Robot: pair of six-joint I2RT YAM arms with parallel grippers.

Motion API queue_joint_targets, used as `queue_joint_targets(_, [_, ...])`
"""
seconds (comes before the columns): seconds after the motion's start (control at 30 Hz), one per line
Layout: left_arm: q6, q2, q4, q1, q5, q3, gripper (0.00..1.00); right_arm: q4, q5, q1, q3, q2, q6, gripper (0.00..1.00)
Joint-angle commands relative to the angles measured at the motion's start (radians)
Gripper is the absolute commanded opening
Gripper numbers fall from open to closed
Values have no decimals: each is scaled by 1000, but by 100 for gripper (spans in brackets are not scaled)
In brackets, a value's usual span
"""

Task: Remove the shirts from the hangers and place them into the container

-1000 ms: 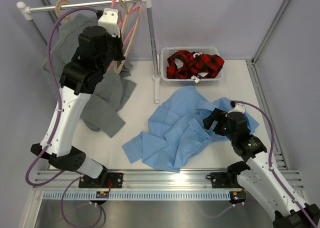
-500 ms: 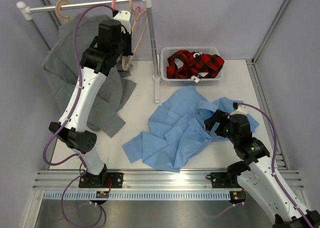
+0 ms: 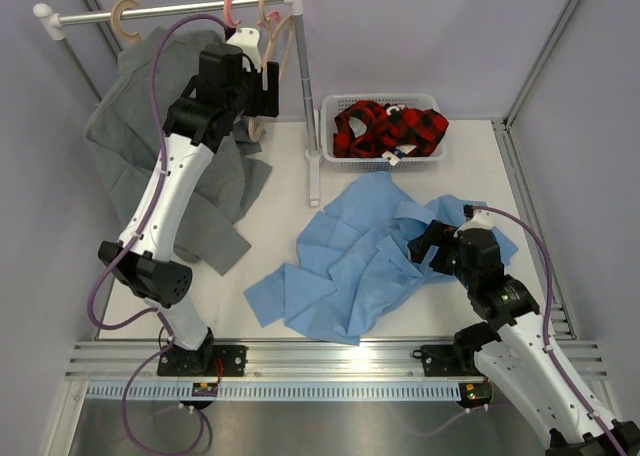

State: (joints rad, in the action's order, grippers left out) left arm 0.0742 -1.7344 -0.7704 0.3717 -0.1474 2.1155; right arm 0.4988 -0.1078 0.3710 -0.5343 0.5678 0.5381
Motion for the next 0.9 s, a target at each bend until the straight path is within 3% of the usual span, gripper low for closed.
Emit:
queue_joint_targets(0.0, [10,117,40,-7,43,4,81,-34,54,-4,-30,-9,-44,95])
queue_joint_targets(0.13, [12,200,40,-7,86,3,96,-49,102,0,-75,20,-79,95])
queue_joint_targets(0.3, [32,320,40,-7,123,-48,99,-77,117,57,-130,93,-127,95])
queue_joint_targets(0.47, [50,436,49,-7,77,-121,99,-97,-26,333,-249,286,-167,95])
queue_joint_targets(0.67, [53,688,118,-7,-12,-382,99,-146,-164,658,-415,614,-236,95])
queue_joint_targets(0.87, [47,951,252,-5,-72,-754,99,-187,-198,789,-569,959,-257,99])
